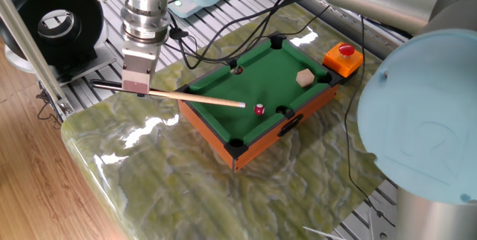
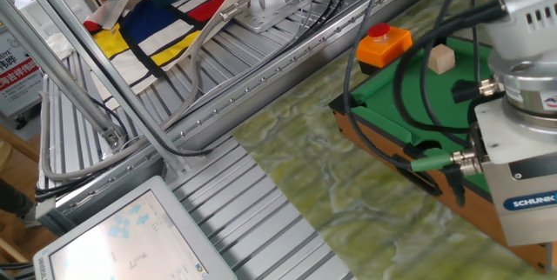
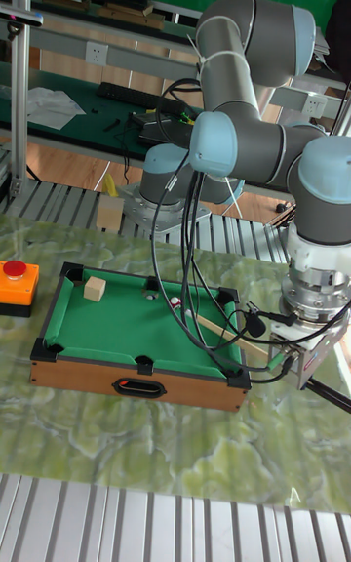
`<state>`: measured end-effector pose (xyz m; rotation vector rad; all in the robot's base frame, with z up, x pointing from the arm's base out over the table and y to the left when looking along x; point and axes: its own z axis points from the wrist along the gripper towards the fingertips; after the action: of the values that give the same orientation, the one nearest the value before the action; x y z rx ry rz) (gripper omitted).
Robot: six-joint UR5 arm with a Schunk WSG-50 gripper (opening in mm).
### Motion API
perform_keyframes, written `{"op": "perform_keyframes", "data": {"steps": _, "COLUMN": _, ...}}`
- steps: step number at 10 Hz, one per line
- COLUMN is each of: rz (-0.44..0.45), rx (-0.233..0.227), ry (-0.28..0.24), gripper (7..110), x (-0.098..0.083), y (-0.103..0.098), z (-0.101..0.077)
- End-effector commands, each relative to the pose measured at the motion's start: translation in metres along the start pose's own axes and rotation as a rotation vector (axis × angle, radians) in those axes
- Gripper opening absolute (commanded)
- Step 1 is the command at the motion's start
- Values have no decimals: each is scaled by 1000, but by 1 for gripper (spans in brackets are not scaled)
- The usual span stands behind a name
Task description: Hit the pool ball
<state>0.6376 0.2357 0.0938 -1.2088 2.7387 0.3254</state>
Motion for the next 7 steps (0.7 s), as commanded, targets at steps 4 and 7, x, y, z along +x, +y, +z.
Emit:
{"op": "perform_keyframes", "data": {"steps": 4, "rz": 21, "rx": -15, "ry": 24, "gripper": 7, "x": 12, "y": -6, "z": 7}}
{"op": "perform_keyframes", "data": {"steps": 7, "rz": 14, "rx": -44, "ry": 7, "gripper": 7, "x": 11, "y": -4, "z": 12}}
